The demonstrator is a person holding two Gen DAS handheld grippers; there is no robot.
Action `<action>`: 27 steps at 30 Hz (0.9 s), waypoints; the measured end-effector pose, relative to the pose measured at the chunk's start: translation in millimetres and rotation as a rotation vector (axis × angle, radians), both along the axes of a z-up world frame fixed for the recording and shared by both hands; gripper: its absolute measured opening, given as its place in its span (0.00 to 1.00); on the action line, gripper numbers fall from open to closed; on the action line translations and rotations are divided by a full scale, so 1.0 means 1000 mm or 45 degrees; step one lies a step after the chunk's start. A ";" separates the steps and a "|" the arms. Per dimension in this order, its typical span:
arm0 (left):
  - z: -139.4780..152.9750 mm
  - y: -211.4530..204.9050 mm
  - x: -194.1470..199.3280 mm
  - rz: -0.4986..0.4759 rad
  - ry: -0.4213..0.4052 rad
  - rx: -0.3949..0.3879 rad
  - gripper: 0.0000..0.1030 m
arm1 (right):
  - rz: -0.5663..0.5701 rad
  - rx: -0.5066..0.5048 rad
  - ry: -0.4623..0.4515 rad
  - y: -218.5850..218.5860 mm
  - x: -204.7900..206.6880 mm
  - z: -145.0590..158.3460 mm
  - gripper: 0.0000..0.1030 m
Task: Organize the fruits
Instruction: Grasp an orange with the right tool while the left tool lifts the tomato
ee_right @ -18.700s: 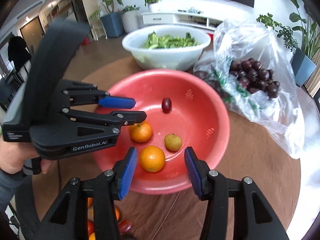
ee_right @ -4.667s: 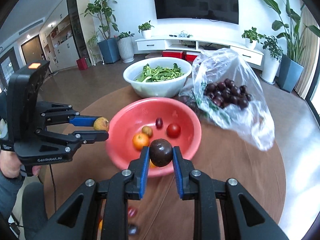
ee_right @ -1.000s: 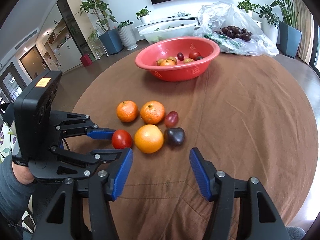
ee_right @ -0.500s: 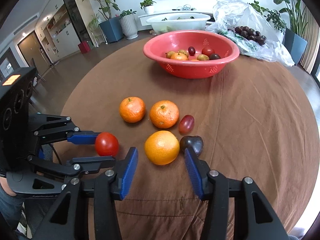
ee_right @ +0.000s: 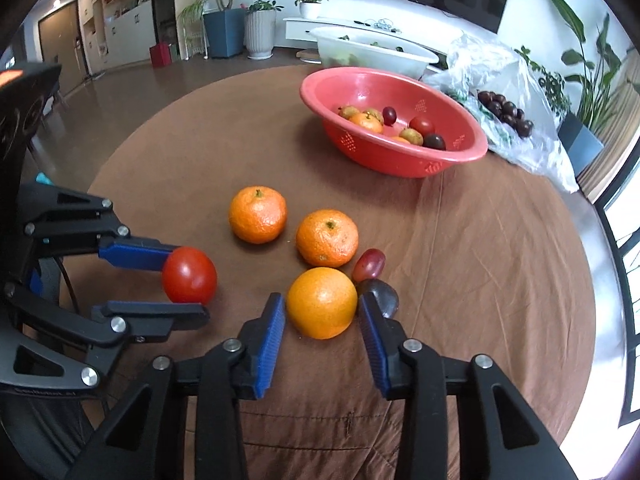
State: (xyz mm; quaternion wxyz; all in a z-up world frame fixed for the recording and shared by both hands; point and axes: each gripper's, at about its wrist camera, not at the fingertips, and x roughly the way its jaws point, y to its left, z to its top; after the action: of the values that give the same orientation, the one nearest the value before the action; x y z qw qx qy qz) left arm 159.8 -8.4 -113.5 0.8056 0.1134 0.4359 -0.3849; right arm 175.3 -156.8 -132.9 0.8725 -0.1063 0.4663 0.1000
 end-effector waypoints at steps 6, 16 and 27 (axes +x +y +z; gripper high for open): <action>0.001 0.002 0.000 0.003 -0.002 -0.008 0.30 | -0.024 0.068 0.018 -0.009 -0.005 0.003 0.38; 0.002 0.002 0.001 0.012 0.002 -0.010 0.30 | -0.048 0.205 0.016 -0.023 -0.011 0.013 0.38; 0.006 0.001 0.003 0.017 0.000 -0.007 0.30 | -0.058 0.333 0.003 -0.040 -0.016 0.026 0.38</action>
State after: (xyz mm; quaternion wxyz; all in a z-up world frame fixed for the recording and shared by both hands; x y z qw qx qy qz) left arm 162.3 -7.3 -107.6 0.8085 0.1082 0.4356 -0.3806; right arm 159.1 -196.9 -106.8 0.8803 0.0190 0.4528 0.1402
